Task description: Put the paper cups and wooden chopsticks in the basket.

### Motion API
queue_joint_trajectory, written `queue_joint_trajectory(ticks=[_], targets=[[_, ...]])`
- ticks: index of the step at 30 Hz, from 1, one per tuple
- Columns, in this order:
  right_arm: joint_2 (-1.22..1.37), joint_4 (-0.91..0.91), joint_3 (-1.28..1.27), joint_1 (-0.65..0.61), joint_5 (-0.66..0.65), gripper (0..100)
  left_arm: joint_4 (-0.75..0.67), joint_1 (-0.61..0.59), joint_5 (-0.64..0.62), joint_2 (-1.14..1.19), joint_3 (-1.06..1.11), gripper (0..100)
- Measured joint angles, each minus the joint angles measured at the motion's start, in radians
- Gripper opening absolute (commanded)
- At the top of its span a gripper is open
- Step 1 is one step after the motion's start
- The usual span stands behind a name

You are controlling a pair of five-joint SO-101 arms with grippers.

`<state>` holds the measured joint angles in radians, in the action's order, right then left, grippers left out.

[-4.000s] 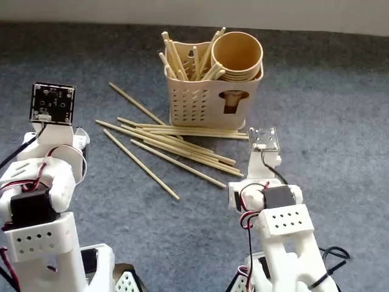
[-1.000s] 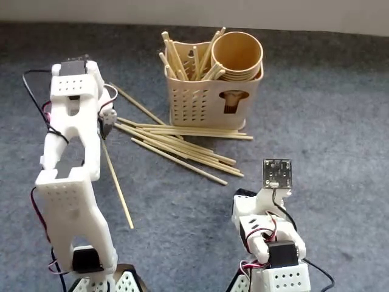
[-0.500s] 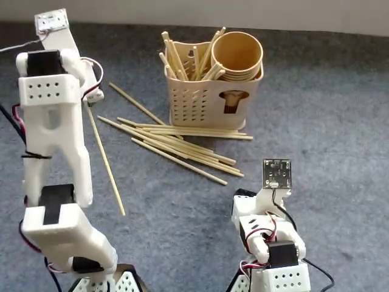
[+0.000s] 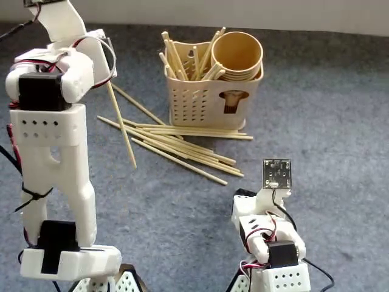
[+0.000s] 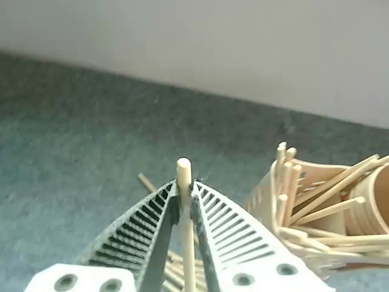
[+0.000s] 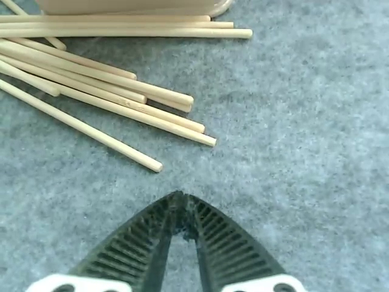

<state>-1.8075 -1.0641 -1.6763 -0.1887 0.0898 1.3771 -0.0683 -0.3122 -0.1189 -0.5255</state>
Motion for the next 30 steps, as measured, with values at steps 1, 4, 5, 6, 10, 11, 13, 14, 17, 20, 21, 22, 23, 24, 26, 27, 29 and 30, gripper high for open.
queue_joint_trajectory(ticks=[1, 4, 5, 6, 10, 11, 13, 14, 17, 20, 21, 22, 23, 24, 26, 27, 29, 30], targets=[[0.0, 0.0, 0.0, 0.0, 0.0, 0.5, -0.029, 0.012, 0.0, -0.009, 0.0, 1], [0.0, 0.0, 0.0, 0.0, 0.0, 0.5, -0.118, 0.057, 0.0, -0.023, 0.0, 1], [0.0, 0.0, 0.0, 0.0, 0.0, 0.5, -0.15, 0.072, 0.0, -0.025, 0.0, 1], [0.0, 0.0, 0.0, 0.0, 0.0, 0.5, -0.184, 0.084, 0.0, -0.025, 0.0, 1], [0.0, 0.0, 0.0, 0.0, 0.0, 0.5, -0.331, 0.124, 0.0, -0.025, 0.0, 1], [0.0, 0.0, 0.0, 0.0, 0.0, 0.5, -0.368, 0.132, 0.0, -0.025, 0.0, 1], [0.0, 0.0, 0.0, 0.0, 0.0, 0.5, -0.442, 0.15, 0.0, -0.025, 0.0, 1], [0.0, 0.0, 0.0, 0.0, 0.0, 0.5, -0.477, 0.158, 0.0, -0.025, 0.0, 1], [0.0, 0.0, 0.0, 0.0, 0.0, 0.5, -0.583, 0.181, 0.0, -0.025, 0.0, 1], [0.0, 0.0, 0.0, 0.0, 0.0, 0.5, -0.675, 0.196, 0.0, -0.025, 0.0, 1], [0.0, 0.0, 0.0, 0.0, 0.0, 0.5, -0.698, 0.198, 0.0, -0.025, 0.0, 1], [0.0, 0.0, 0.0, 0.0, 0.0, 0.5, -0.718, 0.198, 0.002, -0.025, 0.0, 1], [0.0, 0.0, 0.0, 0.0, 0.0, 0.5, -0.735, 0.198, 0.003, -0.025, 0.0, 1], [0.0, 0.0, 0.0, 0.0, 0.0, 0.5, -0.747, 0.198, 0.003, -0.025, 0.0, 1], [0.0, 0.0, 0.0, 0.0, 0.0, 0.5, -0.761, 0.198, 0.003, -0.025, 0.0, 1], [0.0, 0.0, 0.0, 0.0, 0.0, 0.5, -0.766, 0.198, 0.009, -0.025, 0.002, 1], [0.0, 0.0, 0.0, 0.0, 0.0, 0.5, -0.77, 0.198, 0.034, -0.026, 0.025, 1], [0.0, 0.0, 0.0, 0.0, 0.0, 0.5, -0.773, 0.198, 0.041, -0.02, 0.038, 1]])
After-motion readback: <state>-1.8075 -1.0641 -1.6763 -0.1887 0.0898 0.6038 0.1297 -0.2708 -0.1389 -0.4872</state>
